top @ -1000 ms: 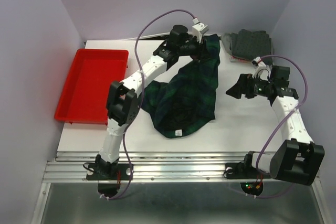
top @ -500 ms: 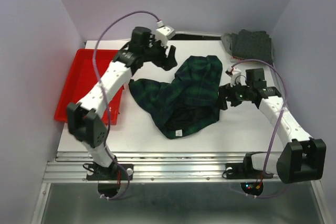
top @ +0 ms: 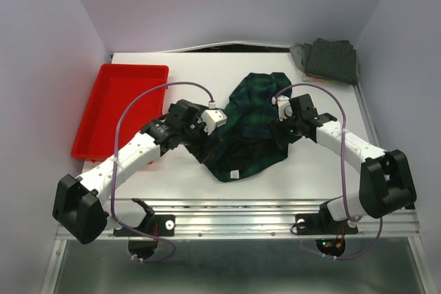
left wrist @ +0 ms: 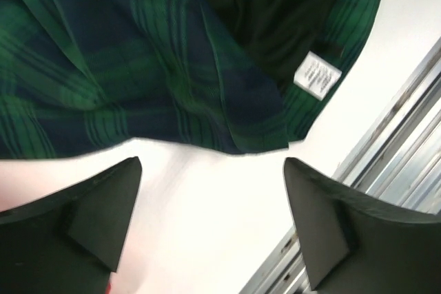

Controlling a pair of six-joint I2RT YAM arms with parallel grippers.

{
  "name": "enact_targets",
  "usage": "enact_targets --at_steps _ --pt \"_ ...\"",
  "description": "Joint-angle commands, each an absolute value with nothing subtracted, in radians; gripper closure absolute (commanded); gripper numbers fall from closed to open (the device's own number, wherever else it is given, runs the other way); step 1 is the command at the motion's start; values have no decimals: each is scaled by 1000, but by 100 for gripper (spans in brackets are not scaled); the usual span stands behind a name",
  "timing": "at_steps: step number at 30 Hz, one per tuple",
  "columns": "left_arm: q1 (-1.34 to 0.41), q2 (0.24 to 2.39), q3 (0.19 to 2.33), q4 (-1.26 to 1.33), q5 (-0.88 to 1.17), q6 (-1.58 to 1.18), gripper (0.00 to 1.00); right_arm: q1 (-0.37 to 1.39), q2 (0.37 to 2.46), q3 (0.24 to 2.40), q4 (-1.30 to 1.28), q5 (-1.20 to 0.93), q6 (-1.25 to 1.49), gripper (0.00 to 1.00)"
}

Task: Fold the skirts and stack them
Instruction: Move the skirt to the center of the board, then flatten the skirt out

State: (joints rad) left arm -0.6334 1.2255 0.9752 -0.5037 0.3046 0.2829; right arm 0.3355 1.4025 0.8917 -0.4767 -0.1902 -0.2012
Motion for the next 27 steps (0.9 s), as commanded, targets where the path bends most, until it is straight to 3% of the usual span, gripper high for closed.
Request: enact_targets --at_steps 1,7,11,21,27 --pt "-670 1170 971 -463 223 307 1 365 1416 908 -373 -81 -173 23" --pt "-808 1219 965 -440 154 293 1 374 1425 896 -341 -11 -149 53" --pt "-909 1245 951 -417 66 288 1 374 1405 897 -342 -12 -135 64" --pt "-1071 1394 914 -319 -386 229 1 374 1384 977 -394 -28 -60 99" --pt "-980 1414 894 -262 -535 205 1 374 1356 1054 -439 -80 -31 99"
